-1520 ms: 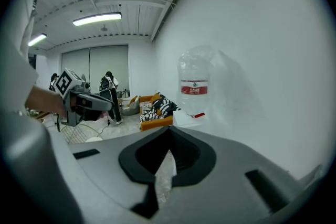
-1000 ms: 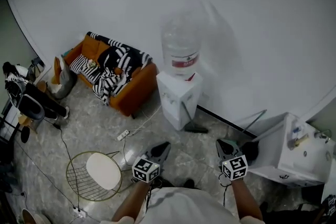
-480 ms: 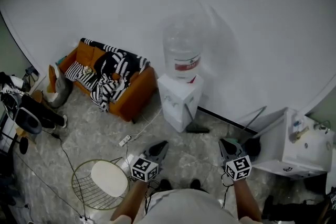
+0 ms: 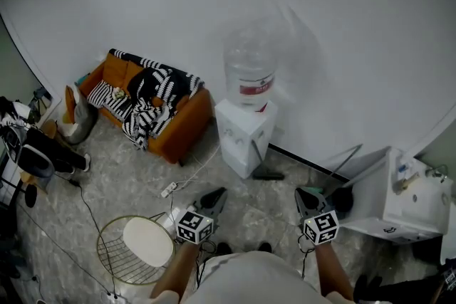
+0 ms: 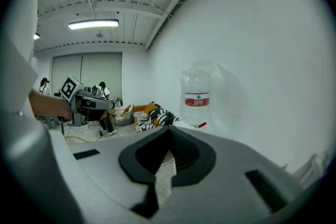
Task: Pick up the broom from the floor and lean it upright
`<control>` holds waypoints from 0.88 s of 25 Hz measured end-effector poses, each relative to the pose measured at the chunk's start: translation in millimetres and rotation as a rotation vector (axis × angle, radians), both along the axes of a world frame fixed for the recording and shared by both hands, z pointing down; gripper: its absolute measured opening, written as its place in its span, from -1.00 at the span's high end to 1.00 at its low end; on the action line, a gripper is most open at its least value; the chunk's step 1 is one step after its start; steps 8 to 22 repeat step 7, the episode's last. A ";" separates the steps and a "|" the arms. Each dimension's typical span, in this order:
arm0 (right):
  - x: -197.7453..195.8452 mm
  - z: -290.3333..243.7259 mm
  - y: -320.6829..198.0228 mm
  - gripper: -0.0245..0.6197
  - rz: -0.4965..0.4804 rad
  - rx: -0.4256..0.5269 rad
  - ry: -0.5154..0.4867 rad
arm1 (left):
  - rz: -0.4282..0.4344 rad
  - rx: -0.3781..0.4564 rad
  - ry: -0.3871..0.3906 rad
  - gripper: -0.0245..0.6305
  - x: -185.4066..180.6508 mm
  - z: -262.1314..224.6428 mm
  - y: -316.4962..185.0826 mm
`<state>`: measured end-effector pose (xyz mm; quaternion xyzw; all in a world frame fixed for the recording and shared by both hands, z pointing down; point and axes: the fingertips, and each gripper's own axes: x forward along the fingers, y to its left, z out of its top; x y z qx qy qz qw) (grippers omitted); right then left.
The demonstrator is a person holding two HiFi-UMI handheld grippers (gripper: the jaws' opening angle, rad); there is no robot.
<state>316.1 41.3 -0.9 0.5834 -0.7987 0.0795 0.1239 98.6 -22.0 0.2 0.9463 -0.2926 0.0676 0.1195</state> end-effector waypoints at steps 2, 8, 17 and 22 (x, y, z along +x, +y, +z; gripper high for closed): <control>-0.1 1.0 0.6 0.93 -0.004 -0.002 -0.003 | -0.001 0.000 0.000 0.85 1.2 -0.1 1.2; 2.6 -1.5 1.5 0.93 -0.003 0.005 -0.013 | -0.012 -0.008 0.009 0.85 3.4 0.1 2.6; 2.6 -1.5 1.5 0.93 -0.003 0.005 -0.013 | -0.012 -0.008 0.009 0.85 3.4 0.1 2.6; 2.6 -1.5 1.5 0.93 -0.003 0.005 -0.013 | -0.012 -0.008 0.009 0.85 3.4 0.1 2.6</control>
